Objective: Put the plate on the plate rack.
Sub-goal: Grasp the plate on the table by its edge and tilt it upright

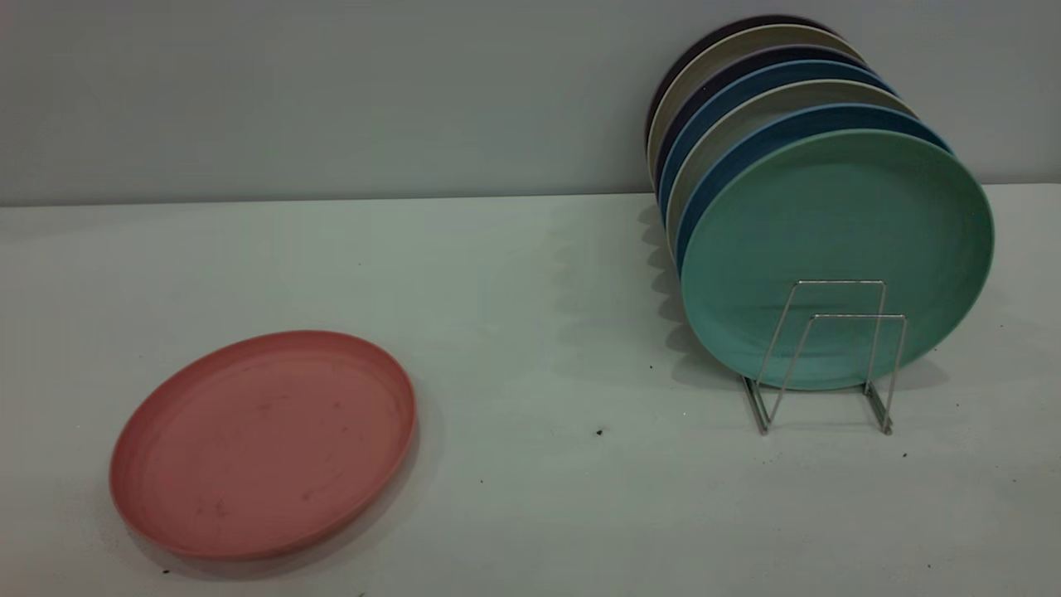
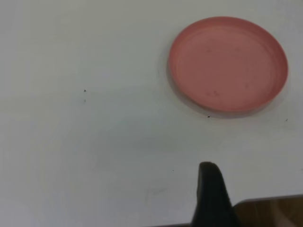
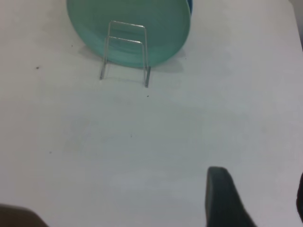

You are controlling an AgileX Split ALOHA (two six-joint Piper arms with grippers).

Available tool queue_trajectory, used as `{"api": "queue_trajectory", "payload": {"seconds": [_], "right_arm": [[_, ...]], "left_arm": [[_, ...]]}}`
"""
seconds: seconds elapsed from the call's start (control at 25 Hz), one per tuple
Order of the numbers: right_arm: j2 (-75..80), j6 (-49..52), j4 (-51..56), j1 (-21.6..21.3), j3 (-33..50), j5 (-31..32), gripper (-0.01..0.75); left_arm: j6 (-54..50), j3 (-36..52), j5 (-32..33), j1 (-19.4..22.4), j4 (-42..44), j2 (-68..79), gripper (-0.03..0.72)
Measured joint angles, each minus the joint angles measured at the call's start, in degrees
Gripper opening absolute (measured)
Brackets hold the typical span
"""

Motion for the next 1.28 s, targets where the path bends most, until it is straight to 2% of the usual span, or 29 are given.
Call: {"api": "queue_trajectory", "payload": {"seconds": [1.0,1.28], "right_arm": [[0.0,-0.9,0.0,0.0,0.0,0.0,0.389],[6.0,-1.3,2.7,0.0,-1.7,-1.5,0.389]], "left_arm": [[-0.4,-1.2,-1.1,0.0,-0.9,0.3,0.497],[-3.2,-2.0,-4.6,0.0,-0.9,15.1,0.497]]}}
